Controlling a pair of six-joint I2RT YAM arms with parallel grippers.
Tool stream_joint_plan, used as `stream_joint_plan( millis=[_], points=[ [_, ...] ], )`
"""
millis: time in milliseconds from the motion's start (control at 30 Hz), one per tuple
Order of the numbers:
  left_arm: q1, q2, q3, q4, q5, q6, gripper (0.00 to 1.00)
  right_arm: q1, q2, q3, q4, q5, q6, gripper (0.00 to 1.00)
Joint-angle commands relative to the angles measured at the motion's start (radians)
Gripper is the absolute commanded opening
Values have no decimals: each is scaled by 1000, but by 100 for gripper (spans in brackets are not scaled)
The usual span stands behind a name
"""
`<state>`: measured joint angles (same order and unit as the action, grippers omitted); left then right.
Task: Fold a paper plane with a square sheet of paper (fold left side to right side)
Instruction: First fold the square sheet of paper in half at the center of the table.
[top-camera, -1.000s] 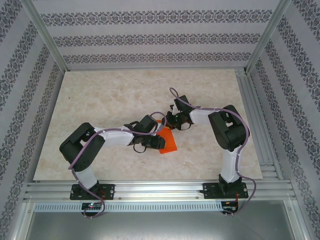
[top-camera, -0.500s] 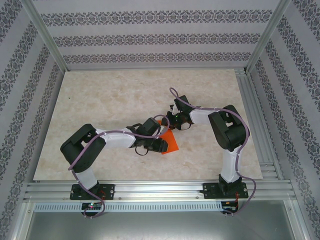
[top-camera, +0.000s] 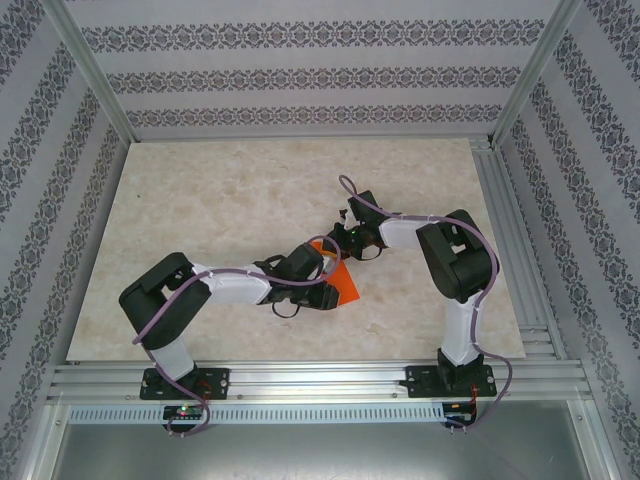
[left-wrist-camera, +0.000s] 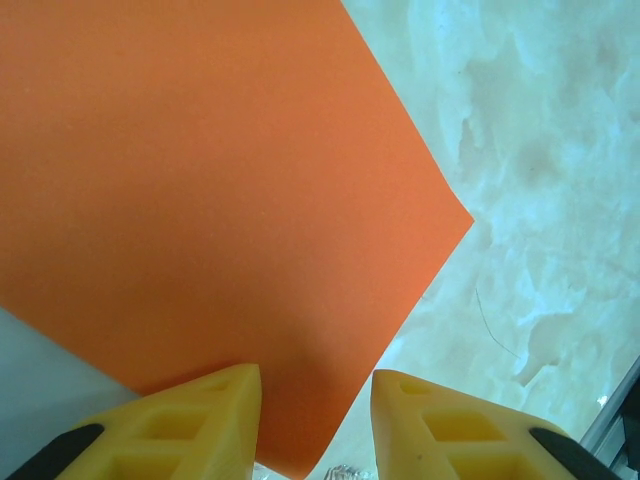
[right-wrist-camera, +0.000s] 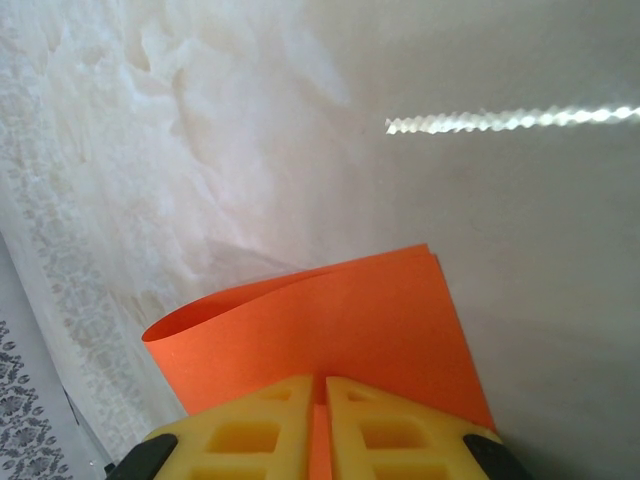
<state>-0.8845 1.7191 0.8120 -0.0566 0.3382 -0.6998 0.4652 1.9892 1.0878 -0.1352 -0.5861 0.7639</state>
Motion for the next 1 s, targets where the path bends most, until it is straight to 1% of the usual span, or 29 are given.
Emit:
stream_joint_plan(
  millis=[0, 500, 567, 633, 767, 900, 967],
  points=[
    [-58, -5, -49, -62, 61, -50, 36, 7, 65, -16, -54, 84, -14, 13],
    [-90, -53, -61, -74, 45, -72, 37, 7, 68, -17, -52, 78, -13, 13],
    [-90, -76, -69, -65, 45, -77, 37, 8, 66, -17, -49, 75, -16, 13],
    [-82, -116, -51, -94, 35, -68, 37, 9, 59, -18, -41, 70, -14, 13],
    [-33, -229, -9, -167, 15, -38, 38, 9, 42, -19, -40, 66, -8, 13],
    [82, -347, -18, -214, 13, -30, 42, 10, 9, -51, -3, 65, 30, 13],
    [148, -366, -31, -210, 35, -28, 43, 12, -11, -79, 26, 72, 55, 14]
  ],
)
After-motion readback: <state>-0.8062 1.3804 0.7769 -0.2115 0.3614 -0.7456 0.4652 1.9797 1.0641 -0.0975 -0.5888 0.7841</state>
